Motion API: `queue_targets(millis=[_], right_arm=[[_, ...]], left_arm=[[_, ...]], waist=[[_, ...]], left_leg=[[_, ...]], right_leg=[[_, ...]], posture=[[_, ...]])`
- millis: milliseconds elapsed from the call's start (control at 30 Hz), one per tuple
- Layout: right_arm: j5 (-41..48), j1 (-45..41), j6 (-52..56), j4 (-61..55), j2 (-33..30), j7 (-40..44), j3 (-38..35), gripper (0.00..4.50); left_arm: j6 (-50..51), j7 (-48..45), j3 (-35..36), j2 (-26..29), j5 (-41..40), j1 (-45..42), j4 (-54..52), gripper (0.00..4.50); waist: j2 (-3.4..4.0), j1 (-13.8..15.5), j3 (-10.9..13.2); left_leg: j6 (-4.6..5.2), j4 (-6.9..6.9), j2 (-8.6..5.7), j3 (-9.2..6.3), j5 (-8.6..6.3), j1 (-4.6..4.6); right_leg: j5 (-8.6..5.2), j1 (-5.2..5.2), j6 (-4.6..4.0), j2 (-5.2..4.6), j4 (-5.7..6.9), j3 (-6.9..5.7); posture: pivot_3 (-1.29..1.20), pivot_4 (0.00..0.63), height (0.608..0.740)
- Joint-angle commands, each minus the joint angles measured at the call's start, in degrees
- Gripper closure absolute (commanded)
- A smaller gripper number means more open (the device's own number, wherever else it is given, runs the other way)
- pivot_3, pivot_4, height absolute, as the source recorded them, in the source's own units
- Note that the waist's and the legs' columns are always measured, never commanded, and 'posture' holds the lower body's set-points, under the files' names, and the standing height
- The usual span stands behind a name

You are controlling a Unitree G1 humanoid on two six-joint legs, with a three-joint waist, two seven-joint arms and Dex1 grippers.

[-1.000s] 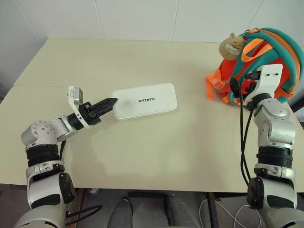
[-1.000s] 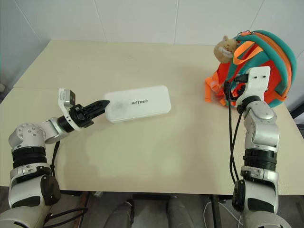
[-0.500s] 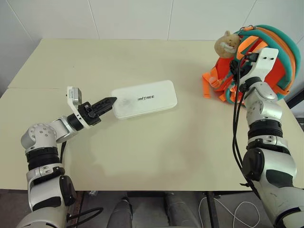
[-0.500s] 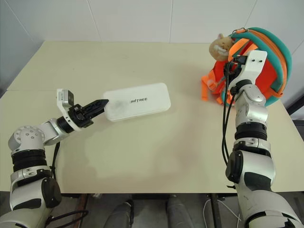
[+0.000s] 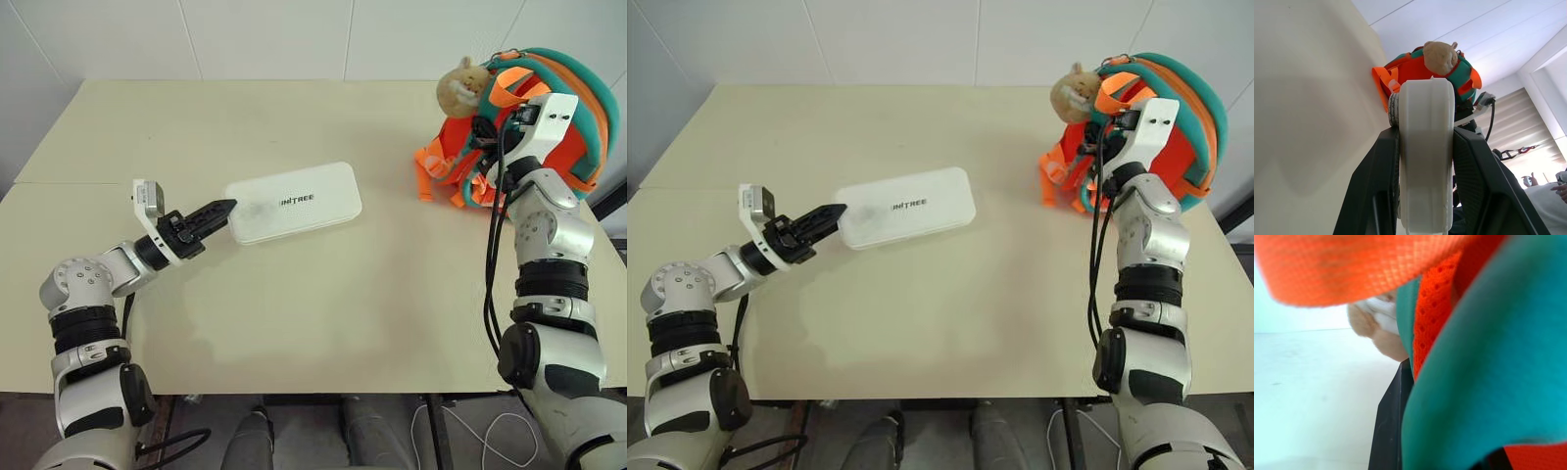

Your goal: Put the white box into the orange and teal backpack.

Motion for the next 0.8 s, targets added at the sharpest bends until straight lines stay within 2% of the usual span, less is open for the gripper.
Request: queue_targets(millis=[33, 300, 500, 800], right_arm=[[4.3, 0.6, 4.8, -11.5, -1.1, 2.5, 0.4, 4.50], [12.1, 3.0, 17.0, -27.8, -2.2, 4.4, 1.1, 4.50], [18.8, 4.2, 24.7, -37.1, -3.3, 5.1, 1.1, 4.50], [39.8, 11.2, 37.8, -56.0, -7.6, 11.1, 2.6, 4.50]], left_arm=[[-2.0, -1.0, 2.2, 1.8, -1.7, -2.5, 1.1, 3.26], [-6.5, -2.3, 2.3, 5.3, 0.0, -4.7, 6.8, 3.26], [-10.4, -4.0, 1.6, 8.9, 1.4, -7.4, 13.0, 3.26], [-13.0, -7.3, -0.6, 10.6, 4.3, -10.5, 18.6, 3.26]], waist=[[0.02, 0.0, 0.0], [0.04, 0.0, 0.0], [0.04, 0.2, 0.0], [0.04, 1.2, 0.0]], left_leg=[[0.00, 0.00, 0.00, 0.00, 0.00, 0.00], [0.00, -0.01, 0.00, 0.01, 0.00, -0.06], [-0.06, 0.01, 0.01, -0.01, 0.04, -0.65], [-0.07, 0.04, 0.01, -0.05, 0.04, -0.99]], right_leg=[[0.00, -0.01, 0.00, 0.00, 0.01, 0.00], [-0.01, -0.10, -0.01, 0.00, 0.03, 0.01], [-0.03, -0.85, -0.05, 0.00, 0.26, 0.01], [-0.04, -1.06, -0.07, -0.03, 0.15, -0.07]], posture=[[0.00, 0.150, 0.740], [0.00, 0.150, 0.740], [0.00, 0.150, 0.740], [0.00, 0.150, 0.740]])
